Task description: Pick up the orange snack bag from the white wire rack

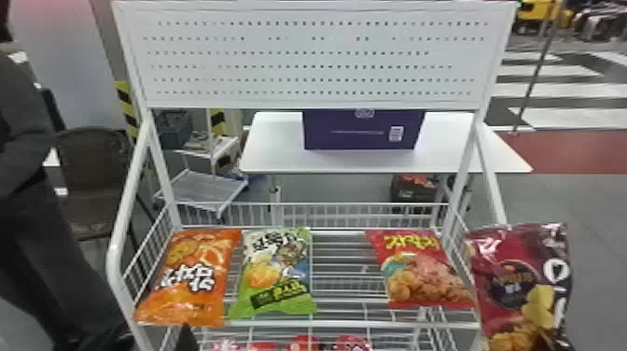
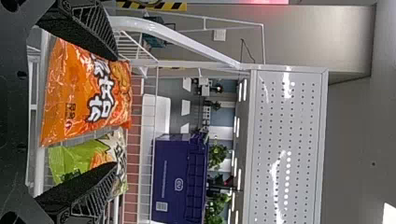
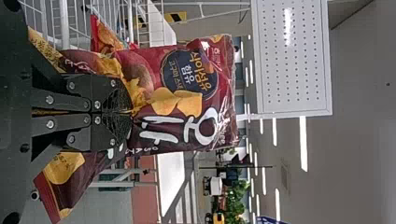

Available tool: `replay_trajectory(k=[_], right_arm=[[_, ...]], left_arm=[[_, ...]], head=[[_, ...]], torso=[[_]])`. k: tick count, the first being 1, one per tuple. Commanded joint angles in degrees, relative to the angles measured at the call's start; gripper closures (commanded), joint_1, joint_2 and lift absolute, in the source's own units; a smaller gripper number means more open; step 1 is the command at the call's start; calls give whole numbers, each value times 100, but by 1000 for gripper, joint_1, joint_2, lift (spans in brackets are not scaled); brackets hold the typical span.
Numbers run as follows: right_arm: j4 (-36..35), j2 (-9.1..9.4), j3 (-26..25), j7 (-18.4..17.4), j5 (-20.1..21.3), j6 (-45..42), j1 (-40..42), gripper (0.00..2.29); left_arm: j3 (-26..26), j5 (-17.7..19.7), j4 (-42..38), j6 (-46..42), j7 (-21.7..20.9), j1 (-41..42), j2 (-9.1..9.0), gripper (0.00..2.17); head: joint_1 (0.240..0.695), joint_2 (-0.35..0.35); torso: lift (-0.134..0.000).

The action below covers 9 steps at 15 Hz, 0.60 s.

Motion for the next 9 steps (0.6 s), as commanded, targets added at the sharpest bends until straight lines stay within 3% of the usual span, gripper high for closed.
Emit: replay_trajectory(k=[1, 9], right_arm=[[-1, 3, -5, 0, -9, 4, 3, 2105], [-1, -14, -31, 0, -70, 21, -33, 2105]], left_arm=[[0, 3, -11, 0, 0, 5, 0, 90], [0, 3, -20, 0, 0, 23, 9, 90]], head=[[499, 0], [499, 0]], torso=[[0], [0]])
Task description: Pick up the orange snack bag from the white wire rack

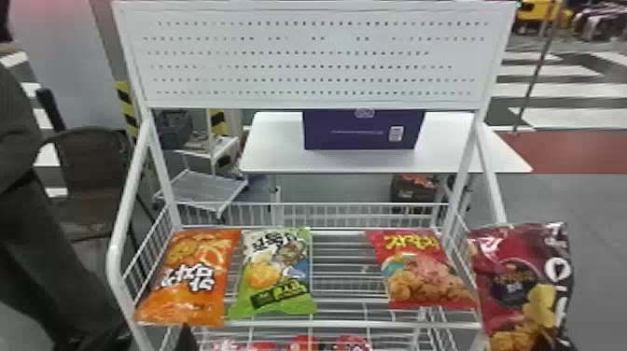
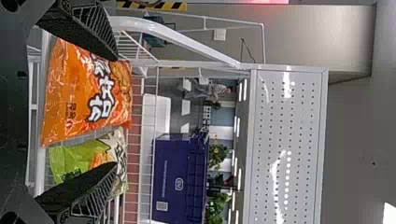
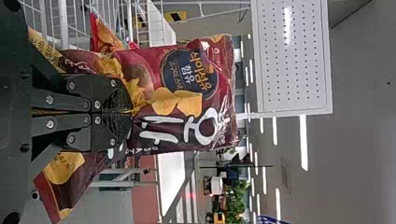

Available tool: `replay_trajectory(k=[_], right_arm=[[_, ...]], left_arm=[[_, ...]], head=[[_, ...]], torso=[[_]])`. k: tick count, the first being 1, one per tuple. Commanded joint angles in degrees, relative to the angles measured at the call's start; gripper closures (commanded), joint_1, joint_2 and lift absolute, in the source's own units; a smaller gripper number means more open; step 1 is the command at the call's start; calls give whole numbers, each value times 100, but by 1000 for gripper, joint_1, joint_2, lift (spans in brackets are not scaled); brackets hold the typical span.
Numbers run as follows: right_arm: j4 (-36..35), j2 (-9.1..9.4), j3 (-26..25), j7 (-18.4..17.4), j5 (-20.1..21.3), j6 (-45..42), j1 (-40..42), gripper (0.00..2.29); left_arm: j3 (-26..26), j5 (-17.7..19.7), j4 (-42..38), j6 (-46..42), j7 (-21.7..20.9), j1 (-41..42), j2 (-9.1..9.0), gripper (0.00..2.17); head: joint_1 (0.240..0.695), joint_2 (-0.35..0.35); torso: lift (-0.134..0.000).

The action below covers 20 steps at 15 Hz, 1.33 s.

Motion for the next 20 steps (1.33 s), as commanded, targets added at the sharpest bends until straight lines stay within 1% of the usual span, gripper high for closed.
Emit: replay_trajectory(k=[1, 3, 4, 6, 7, 11, 13, 17, 18, 20], right_arm=[[0, -3, -16, 1, -16, 0, -6, 2105], [0, -3, -16, 1, -25, 0, -15, 2105], [0, -3, 1, 1, -25, -18, -15, 2105], [0, -3, 10, 1, -25, -18, -6, 2105], [9, 6, 10, 1, -25, -18, -15, 2105], [53, 32, 28, 10, -34, -18, -24, 2105], [53, 32, 28, 10, -16, -35, -6, 2105], [53, 41, 10, 10, -16, -35, -6, 2105], [62, 41, 1, 10, -16, -35, -6, 2105], [79, 32, 19, 10, -16, -35, -24, 2105]], left_arm=[[0, 0, -8, 0, -4, 0, 0, 90], [-9, 0, 80, 70, -13, -132, -9, 90], [-62, 0, 256, 105, -13, -325, -18, 90], [-105, 18, 528, 457, -74, -756, -62, 90], [-158, 35, 757, 650, -136, -1081, -105, 90], [-431, 18, 1671, 1283, -153, -2197, -114, 103], [-527, -70, 2101, 1301, -162, -2611, -105, 103], [-519, -44, 2638, 1617, -294, -3120, -105, 103], [-483, 70, 2769, 1617, -303, -3173, -105, 103], [-466, 106, 2884, 1617, -320, -3235, -105, 103]], head=[[499, 0], [499, 0], [499, 0], [499, 0], [499, 0], [499, 0], [499, 0], [499, 0], [499, 0], [499, 0]], torso=[[0], [0], [0], [0], [0], [0], [0], [0], [0], [0]])
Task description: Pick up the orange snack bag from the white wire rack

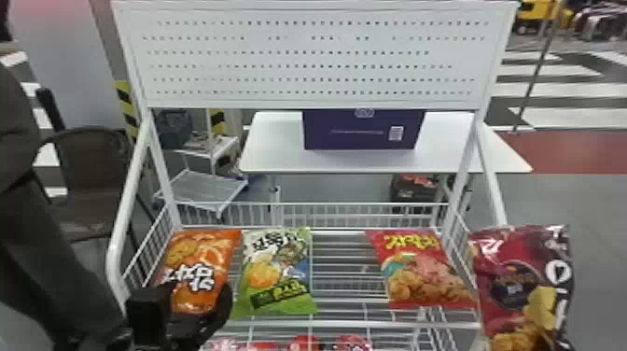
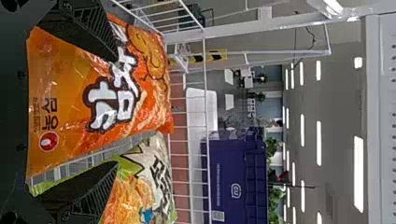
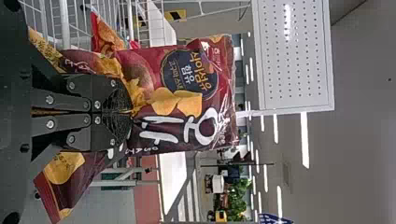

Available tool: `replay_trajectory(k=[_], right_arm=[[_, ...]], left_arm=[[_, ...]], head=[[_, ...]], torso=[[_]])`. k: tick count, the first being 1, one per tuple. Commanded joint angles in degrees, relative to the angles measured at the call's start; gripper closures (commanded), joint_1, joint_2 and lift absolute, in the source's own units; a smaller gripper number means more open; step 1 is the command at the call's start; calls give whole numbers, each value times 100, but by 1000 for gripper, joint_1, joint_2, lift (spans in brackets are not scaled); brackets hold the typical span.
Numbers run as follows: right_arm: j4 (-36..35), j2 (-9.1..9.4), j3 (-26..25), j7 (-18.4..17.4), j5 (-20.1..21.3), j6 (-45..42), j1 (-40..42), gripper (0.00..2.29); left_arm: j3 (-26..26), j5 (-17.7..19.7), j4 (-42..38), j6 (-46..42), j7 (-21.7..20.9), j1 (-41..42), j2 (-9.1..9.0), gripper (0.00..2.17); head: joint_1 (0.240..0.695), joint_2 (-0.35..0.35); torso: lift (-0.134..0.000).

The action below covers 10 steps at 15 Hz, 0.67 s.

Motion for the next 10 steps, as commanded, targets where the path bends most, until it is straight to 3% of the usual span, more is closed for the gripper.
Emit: replay_trajectory(k=[1, 5, 6, 9, 10], right_arm=[[19, -4, 9, 9, -4, 0, -31, 2105], [28, -12, 9, 0, -4, -18, -57, 2105], [28, -12, 1, 0, -4, -18, -57, 2105], [28, -12, -8, 0, -13, -35, -39, 2105], [28, -4, -17, 0, -13, -35, -39, 2105]], left_arm=[[11, 12, 72, 3, 1, -53, 0, 110], [152, 30, 72, 706, -210, -132, -9, 417], [152, 21, 72, 758, -227, -150, -9, 579], [161, 65, 11, 846, -104, -97, -26, 1848], [143, 56, -60, 653, 1, -36, -26, 2081]], head=[[499, 0], [499, 0], [499, 0], [499, 0], [499, 0]], torso=[[0], [0], [0], [0], [0]])
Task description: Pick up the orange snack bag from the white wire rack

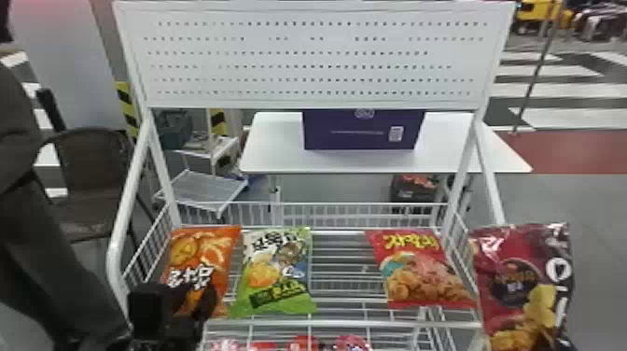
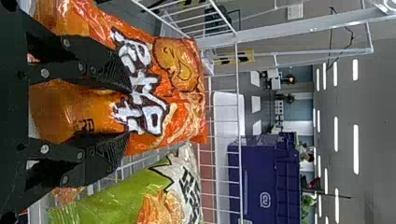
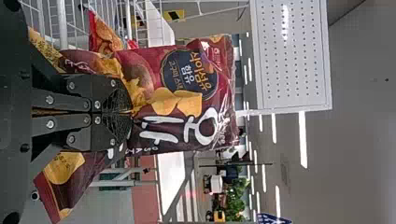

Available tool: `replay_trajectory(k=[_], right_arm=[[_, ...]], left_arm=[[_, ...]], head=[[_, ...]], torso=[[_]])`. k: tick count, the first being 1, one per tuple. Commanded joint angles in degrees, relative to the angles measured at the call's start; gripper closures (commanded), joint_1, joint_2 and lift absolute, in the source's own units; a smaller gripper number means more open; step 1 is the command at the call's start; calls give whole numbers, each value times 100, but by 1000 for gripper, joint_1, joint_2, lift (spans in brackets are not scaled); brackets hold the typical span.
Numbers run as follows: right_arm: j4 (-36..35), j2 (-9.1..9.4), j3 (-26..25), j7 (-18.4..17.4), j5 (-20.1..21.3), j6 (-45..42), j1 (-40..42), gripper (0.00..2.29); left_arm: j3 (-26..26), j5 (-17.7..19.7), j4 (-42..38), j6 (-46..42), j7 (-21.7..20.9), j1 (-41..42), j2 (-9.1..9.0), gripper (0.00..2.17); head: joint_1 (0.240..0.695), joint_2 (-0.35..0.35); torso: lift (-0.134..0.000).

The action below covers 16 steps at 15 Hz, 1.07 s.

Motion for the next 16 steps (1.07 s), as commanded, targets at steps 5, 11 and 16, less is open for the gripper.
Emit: replay_trajectory(k=[5, 11, 16], right_arm=[[0, -1, -9, 0, -1, -9, 13, 2105], [35, -27, 8, 0, -9, -9, -48, 2105], [53, -36, 17, 0, -45, -9, -75, 2105]], left_arm=[[18, -11, -1188, -623, 224, 733, 21, 2128], [133, -64, -2515, -1484, 356, 2368, 65, 2128], [291, -116, -2849, -2029, 356, 3168, 162, 2128]], head=[[499, 0], [499, 0], [499, 0]], torso=[[0], [0], [0]])
